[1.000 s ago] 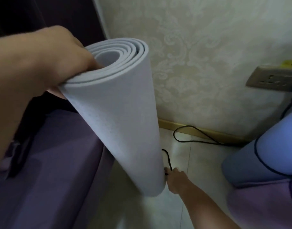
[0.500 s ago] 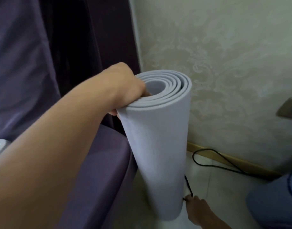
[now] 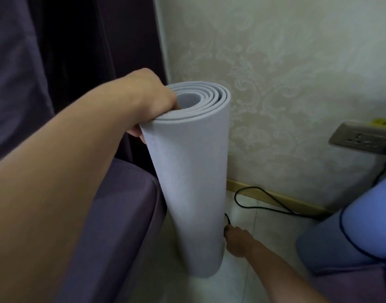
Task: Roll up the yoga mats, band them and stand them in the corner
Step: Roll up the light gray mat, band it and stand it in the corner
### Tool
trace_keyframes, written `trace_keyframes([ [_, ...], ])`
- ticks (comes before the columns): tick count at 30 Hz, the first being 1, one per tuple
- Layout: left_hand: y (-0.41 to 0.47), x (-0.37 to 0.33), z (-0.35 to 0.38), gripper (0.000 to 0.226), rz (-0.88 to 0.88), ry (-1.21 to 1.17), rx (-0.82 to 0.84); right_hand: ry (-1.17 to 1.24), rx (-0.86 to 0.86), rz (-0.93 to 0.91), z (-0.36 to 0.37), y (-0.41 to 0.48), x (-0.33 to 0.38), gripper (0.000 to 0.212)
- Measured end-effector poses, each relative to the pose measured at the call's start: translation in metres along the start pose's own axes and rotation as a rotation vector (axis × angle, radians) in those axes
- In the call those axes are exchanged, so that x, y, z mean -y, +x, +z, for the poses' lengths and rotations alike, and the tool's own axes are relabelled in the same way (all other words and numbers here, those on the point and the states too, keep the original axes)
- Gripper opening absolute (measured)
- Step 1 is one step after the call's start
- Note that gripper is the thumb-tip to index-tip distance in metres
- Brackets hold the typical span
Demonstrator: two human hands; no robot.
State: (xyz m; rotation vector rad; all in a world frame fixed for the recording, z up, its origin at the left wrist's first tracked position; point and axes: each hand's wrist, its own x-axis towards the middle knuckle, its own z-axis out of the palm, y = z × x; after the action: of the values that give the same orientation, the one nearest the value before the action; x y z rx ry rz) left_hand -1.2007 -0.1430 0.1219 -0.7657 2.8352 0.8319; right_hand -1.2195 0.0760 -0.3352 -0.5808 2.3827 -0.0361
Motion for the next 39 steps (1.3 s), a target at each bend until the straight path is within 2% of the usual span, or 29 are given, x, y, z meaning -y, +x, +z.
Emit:
trace_keyframes([
  [4,0.003,0.002,0.001,0.019,0.007,0.004,0.005,0.015,-0.013,0.003,-0.005,0.001,0.003,0.035],
  [8,0.009,0.007,0.001,0.026,0.006,-0.01,0.001,0.041,-0.084,0.015,-0.024,-0.003,0.003,0.009],
  [10,0.012,0.009,0.001,0.03,0.013,-0.038,0.004,0.084,-0.154,0.009,-0.039,-0.004,0.003,0.025],
  [14,0.02,0.013,0.007,0.041,0.021,-0.103,-0.015,0.203,-0.209,-0.031,-0.09,-0.011,0.005,0.02],
  [18,0.016,0.013,0.012,0.039,-0.006,-0.173,0.001,0.527,-0.266,0.007,-0.163,-0.07,0.014,0.021],
  [21,0.001,0.008,0.013,0.032,-0.027,-0.202,-0.003,0.838,-0.345,0.063,-0.222,-0.132,0.028,0.007],
  [23,-0.011,0.002,0.012,0.028,-0.01,-0.23,0.021,1.024,-0.431,0.062,-0.258,-0.168,0.04,0.014],
  [26,-0.03,-0.003,0.01,0.037,0.021,-0.272,0.061,1.16,-0.513,0.053,-0.309,-0.217,0.053,0.021],
  [29,-0.05,-0.004,0.009,0.037,-0.002,-0.345,0.061,1.499,-0.444,0.01,-0.351,-0.267,0.063,0.02],
  [33,-0.08,-0.008,0.01,0.04,-0.076,-0.396,0.024,1.906,-0.145,-0.134,-0.39,-0.323,0.075,0.011],
  [35,-0.088,-0.007,0.011,0.038,-0.102,-0.385,-0.013,1.954,-0.024,-0.186,-0.4,-0.34,0.079,0.008],
  [37,-0.093,-0.006,0.013,0.031,-0.072,-0.363,-0.031,1.926,0.048,-0.199,-0.404,-0.35,0.089,0.015],
  [39,-0.096,-0.004,0.014,0.025,-0.024,-0.381,-0.036,1.799,-0.064,-0.101,-0.399,-0.345,0.103,0.02],
])
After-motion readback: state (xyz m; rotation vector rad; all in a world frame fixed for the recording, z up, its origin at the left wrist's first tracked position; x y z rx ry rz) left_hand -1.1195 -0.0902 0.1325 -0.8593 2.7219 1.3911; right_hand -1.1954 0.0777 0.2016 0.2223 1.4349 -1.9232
